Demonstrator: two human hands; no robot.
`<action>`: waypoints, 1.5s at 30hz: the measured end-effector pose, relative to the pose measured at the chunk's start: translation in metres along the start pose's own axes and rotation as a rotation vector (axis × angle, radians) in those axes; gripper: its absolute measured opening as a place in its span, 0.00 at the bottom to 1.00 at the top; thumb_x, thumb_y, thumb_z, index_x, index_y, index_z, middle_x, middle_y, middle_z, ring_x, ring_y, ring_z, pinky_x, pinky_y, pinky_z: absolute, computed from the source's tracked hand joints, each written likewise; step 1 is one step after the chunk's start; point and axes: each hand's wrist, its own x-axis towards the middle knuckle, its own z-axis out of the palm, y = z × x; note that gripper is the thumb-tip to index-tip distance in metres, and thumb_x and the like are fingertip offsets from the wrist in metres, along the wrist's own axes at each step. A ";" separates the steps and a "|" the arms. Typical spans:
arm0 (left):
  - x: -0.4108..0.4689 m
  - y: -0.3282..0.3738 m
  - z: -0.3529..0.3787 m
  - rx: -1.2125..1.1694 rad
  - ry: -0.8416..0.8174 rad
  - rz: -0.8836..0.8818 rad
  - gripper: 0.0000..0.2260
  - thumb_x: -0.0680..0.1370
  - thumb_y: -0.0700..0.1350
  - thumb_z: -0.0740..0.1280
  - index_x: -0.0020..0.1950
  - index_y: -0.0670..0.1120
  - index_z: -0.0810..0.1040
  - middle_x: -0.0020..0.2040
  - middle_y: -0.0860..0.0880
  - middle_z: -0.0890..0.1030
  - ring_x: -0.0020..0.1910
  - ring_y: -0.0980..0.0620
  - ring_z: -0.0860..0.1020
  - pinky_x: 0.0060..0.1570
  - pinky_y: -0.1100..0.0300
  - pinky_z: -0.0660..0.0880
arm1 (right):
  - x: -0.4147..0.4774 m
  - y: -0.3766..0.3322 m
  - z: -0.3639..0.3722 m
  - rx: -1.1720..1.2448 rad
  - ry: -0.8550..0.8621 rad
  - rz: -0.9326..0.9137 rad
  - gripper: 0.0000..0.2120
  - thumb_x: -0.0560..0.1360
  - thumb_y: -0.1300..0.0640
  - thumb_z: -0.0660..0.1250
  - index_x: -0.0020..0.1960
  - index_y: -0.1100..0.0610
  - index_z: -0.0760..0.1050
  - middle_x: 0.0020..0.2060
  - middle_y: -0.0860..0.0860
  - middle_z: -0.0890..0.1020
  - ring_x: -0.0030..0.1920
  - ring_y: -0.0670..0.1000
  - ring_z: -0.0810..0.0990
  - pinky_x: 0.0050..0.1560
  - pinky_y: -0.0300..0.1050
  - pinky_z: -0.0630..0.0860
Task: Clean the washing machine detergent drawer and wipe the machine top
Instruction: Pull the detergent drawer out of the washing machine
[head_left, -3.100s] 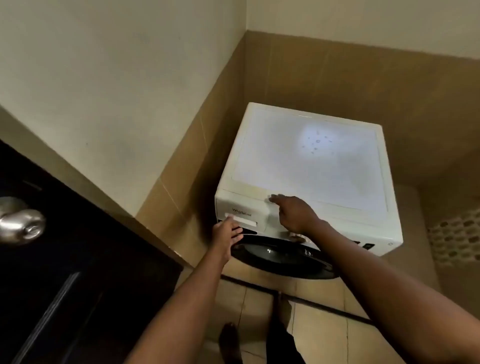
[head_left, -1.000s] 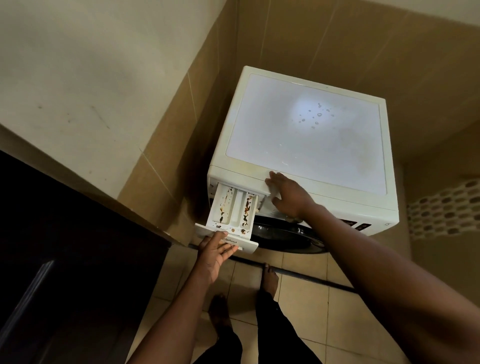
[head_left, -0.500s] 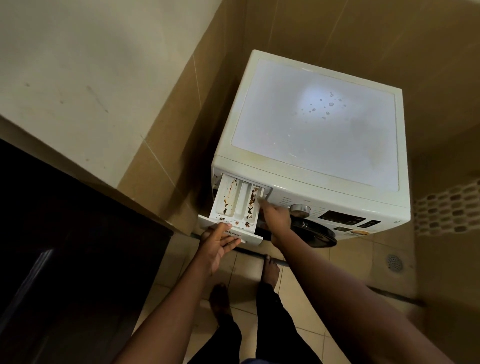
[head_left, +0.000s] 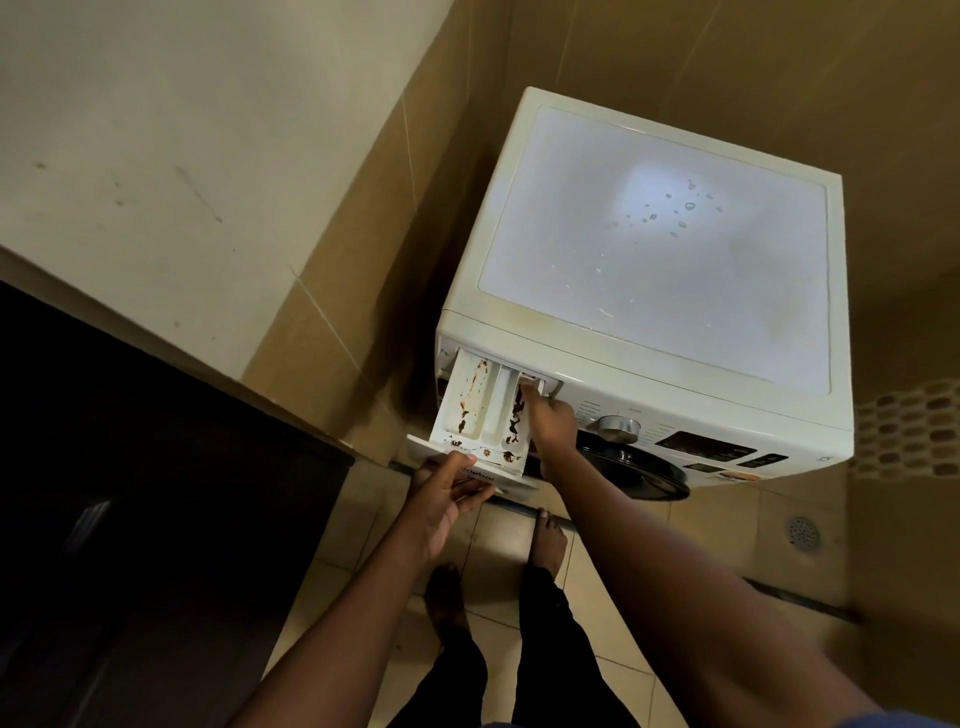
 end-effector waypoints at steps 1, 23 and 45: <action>0.000 0.000 0.000 0.002 -0.004 0.000 0.12 0.79 0.36 0.68 0.62 0.43 0.77 0.62 0.34 0.80 0.63 0.34 0.79 0.58 0.42 0.81 | 0.002 0.000 -0.001 0.020 0.006 0.016 0.25 0.78 0.38 0.67 0.45 0.62 0.78 0.39 0.59 0.80 0.42 0.58 0.79 0.46 0.51 0.75; 0.002 0.003 -0.004 -0.003 -0.004 -0.050 0.11 0.78 0.37 0.70 0.60 0.40 0.77 0.60 0.34 0.82 0.60 0.37 0.82 0.60 0.42 0.79 | 0.008 -0.011 0.025 0.152 0.126 0.153 0.22 0.81 0.39 0.62 0.39 0.56 0.72 0.34 0.51 0.73 0.32 0.50 0.69 0.33 0.44 0.66; -0.030 -0.014 -0.054 0.103 0.024 -0.011 0.12 0.79 0.34 0.66 0.62 0.39 0.77 0.53 0.38 0.85 0.52 0.40 0.85 0.56 0.40 0.81 | -0.048 0.026 0.026 -0.027 0.098 0.074 0.28 0.80 0.33 0.60 0.41 0.58 0.73 0.40 0.53 0.78 0.37 0.50 0.77 0.35 0.43 0.72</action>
